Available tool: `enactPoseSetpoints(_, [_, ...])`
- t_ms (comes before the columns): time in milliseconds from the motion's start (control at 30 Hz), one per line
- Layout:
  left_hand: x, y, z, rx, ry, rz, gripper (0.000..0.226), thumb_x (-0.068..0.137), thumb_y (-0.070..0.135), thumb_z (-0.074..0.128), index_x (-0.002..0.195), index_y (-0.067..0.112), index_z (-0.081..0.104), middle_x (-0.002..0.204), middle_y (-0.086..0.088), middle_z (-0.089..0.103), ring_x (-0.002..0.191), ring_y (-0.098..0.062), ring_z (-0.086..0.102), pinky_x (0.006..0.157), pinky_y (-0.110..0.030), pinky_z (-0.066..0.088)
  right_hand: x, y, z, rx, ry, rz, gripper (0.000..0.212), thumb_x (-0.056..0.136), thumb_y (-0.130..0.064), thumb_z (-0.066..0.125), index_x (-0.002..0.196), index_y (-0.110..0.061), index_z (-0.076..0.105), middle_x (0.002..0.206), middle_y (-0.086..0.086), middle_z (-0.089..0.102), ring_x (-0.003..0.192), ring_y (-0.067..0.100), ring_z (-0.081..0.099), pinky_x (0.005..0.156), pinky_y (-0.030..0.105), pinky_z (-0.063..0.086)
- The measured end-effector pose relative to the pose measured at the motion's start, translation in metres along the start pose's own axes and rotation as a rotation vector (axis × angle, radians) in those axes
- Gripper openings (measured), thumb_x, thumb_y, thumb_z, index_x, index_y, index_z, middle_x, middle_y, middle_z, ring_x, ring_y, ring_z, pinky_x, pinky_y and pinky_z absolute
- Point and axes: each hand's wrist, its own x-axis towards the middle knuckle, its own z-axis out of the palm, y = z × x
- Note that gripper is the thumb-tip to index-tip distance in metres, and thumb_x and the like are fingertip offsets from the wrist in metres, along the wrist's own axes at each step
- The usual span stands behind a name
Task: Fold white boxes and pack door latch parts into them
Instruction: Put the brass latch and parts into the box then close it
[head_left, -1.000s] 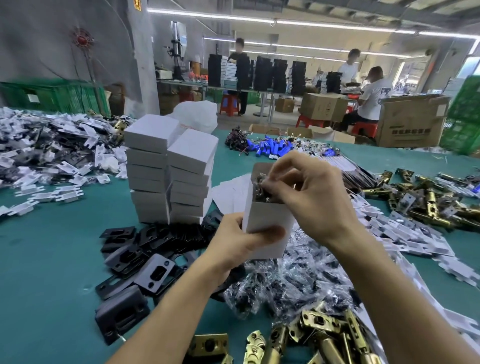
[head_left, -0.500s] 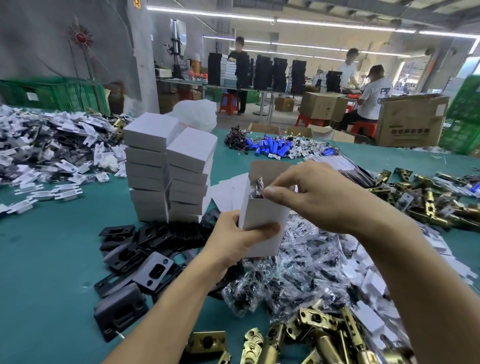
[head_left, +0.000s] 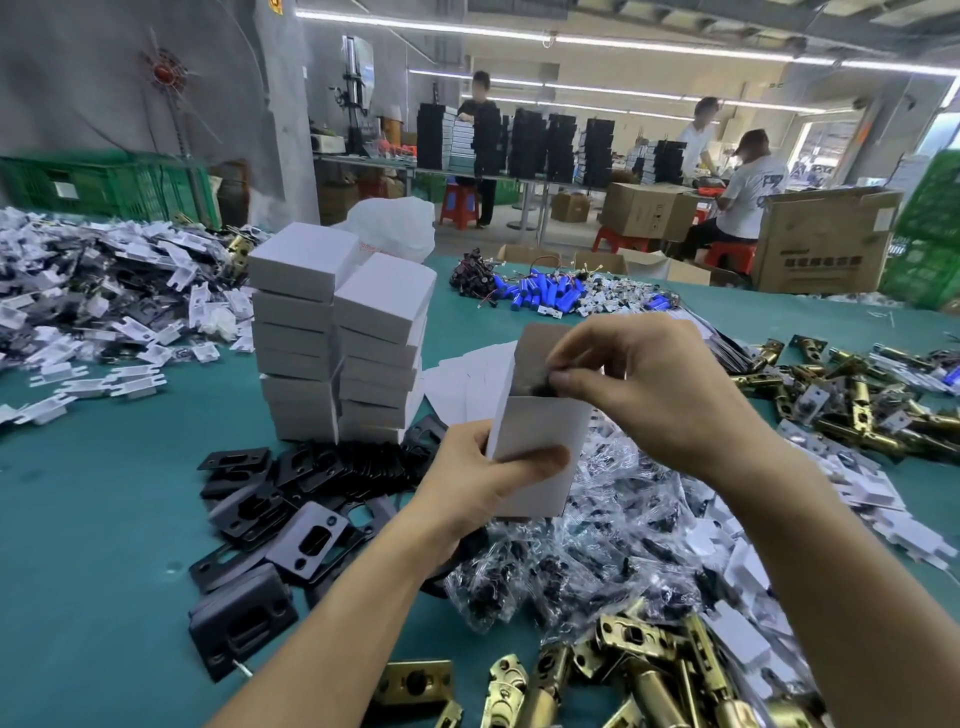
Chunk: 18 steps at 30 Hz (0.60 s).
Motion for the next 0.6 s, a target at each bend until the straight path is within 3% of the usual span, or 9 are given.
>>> enactPoseSetpoints(133, [0.0001,0.0002,0.0001,-0.006,-0.006,-0.005,0.035,0.068,0.025,0.090,0.098,0.012,0.078,0.086,-0.004,0.077,0.077,-0.018,0.071,0.062,-0.033,0.059,-0.0013,-0.0009,0.0052,0.140,0.035,0.003,0.006,0.086,-0.011,0.074,0.086,-0.017,0.072,0.075,-0.006,0.073,0.065,-0.004,0.063,0.063,0.008,0.043])
enactPoseSetpoints(233, [0.0004,-0.0011,-0.0006,0.000,-0.006,0.016,0.028,0.071,0.023,0.089,0.096,0.016,0.078,0.085,-0.004,0.076,0.076,-0.017,0.071,0.060,-0.032,0.058,0.0012,0.0012,0.0027,-0.102,-0.028,-0.010,0.007,0.089,-0.027,0.072,0.084,-0.025,0.076,0.072,-0.015,0.067,0.066,-0.002,0.057,0.058,0.012,0.038])
enactPoseSetpoints(300, [0.0008,-0.0023,-0.0004,0.021,-0.011,0.036,0.017,0.075,0.021,0.086,0.091,0.021,0.079,0.082,0.000,0.076,0.073,-0.012,0.070,0.059,-0.027,0.056,0.0033,0.0020,0.0004,-0.303,-0.064,0.016,0.017,0.091,-0.037,0.067,0.084,-0.026,0.078,0.068,-0.013,0.058,0.070,0.007,0.053,0.062,0.027,0.039])
enactPoseSetpoints(367, [0.0010,-0.0038,0.0005,0.057,-0.008,0.040,0.014,0.073,0.025,0.086,0.085,0.026,0.079,0.078,0.004,0.074,0.070,-0.008,0.068,0.059,-0.024,0.054,0.0044,0.0012,-0.0011,-0.411,-0.123,0.035,0.024,0.093,-0.038,0.064,0.077,-0.024,0.075,0.064,-0.009,0.054,0.069,0.016,0.051,0.062,0.031,0.037])
enactPoseSetpoints(433, [0.0017,-0.0049,0.0007,0.062,-0.001,0.036,0.013,0.070,0.031,0.084,0.082,0.027,0.079,0.077,0.004,0.074,0.070,-0.009,0.067,0.059,-0.027,0.055,0.0037,0.0011,-0.0009,-0.392,-0.151,-0.013,0.023,0.094,-0.035,0.063,0.080,-0.020,0.074,0.071,-0.005,0.064,0.072,0.018,0.057,0.064,0.034,0.044])
enactPoseSetpoints(500, [0.0021,-0.0050,-0.0008,0.044,0.002,0.035,0.014,0.071,0.030,0.084,0.084,0.026,0.079,0.078,0.002,0.074,0.070,-0.010,0.068,0.057,-0.027,0.055,0.0016,-0.0019,-0.0020,-0.205,-0.122,-0.045,0.015,0.093,-0.030,0.065,0.092,-0.023,0.078,0.082,-0.009,0.071,0.076,0.003,0.062,0.064,0.016,0.045])
enactPoseSetpoints(600, [0.0028,-0.0053,-0.0023,0.027,0.010,0.043,0.011,0.077,0.024,0.086,0.085,0.022,0.078,0.078,0.002,0.074,0.069,-0.009,0.068,0.057,-0.023,0.054,-0.0013,-0.0058,-0.0042,-0.069,-0.156,-0.067,0.010,0.091,-0.025,0.068,0.093,-0.021,0.077,0.074,-0.022,0.065,0.068,-0.015,0.056,0.061,0.004,0.039])
